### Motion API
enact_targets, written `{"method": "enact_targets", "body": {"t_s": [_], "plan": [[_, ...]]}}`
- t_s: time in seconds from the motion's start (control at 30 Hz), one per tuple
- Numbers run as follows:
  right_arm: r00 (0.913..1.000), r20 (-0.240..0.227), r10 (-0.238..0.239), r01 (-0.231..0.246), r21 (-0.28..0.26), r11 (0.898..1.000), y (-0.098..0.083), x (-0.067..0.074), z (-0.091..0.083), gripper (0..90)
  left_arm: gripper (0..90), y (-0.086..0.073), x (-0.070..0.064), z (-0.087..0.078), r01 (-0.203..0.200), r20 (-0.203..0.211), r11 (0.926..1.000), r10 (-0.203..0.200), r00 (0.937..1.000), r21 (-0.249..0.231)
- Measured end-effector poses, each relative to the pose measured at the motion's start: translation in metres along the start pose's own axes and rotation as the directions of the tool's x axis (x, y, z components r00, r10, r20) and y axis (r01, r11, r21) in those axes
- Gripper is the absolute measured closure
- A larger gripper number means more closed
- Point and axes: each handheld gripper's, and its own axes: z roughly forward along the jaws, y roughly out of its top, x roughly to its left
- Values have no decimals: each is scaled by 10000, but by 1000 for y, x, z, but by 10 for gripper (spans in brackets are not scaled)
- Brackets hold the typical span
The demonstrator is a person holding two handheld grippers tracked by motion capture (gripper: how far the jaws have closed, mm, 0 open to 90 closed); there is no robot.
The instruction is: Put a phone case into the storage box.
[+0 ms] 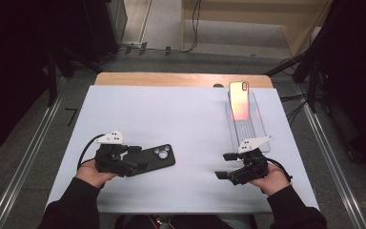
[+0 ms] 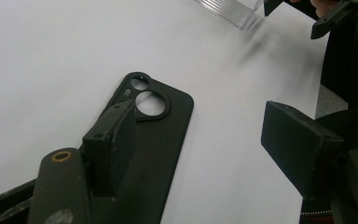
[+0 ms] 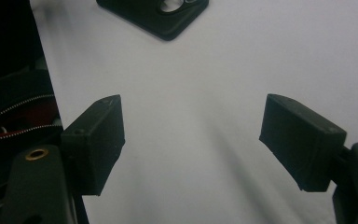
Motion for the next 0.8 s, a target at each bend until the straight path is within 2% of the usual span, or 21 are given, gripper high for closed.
{"method": "enact_targets", "body": {"t_s": [0.07, 0.13, 0.2, 0.27, 0.33, 0.37, 0.63, 0.7, 0.8], "plan": [[9999, -91, 74, -73, 38, 10000, -2, -1, 0, 200, 208, 1, 2, 0, -38, 232, 9999, 40, 9997, -102], [9998, -75, 180, -179, 127, 9998, -3, -1, 0, 200, 83, 5, 2, 1, -183, 365, 9998, 186, 9992, -62], [9998, -115, 159, -158, 129, 9998, -3, -2, 0, 200, 0, 8, 2, 2, -533, 366, 9986, 531, 9979, 44], [9997, -147, 173, -171, 164, 9997, -3, -2, 1, 200, 0, 10, 1, 3, -934, 394, 9955, 928, 9949, 143], [9996, -174, 219, -215, 214, 9995, -4, -2, 1, 200, 0, 12, 2, 6, -1101, 480, 9937, 1090, 9929, 213], [9995, -183, 260, -256, 234, 9994, -4, -2, 0, 200, 0, 12, 3, 7, -1124, 545, 9935, 1114, 9923, 159], [9995, -204, 244, -239, 252, 9994, -5, -4, 1, 200, 0, 17, 12, 20, -1431, 249, 9890, 1423, 9895, 367], [9994, -230, 272, -266, 227, 9994, -5, -4, 0, 200, 0, 20, 16, 21, -1359, 351, 9904, 1349, 9902, 252], [9993, -253, 283, -277, 218, 9994, -6, -4, 0, 200, 0, 22, 22, 24, -1320, 241, 9911, 1315, 9910, 198]]}}
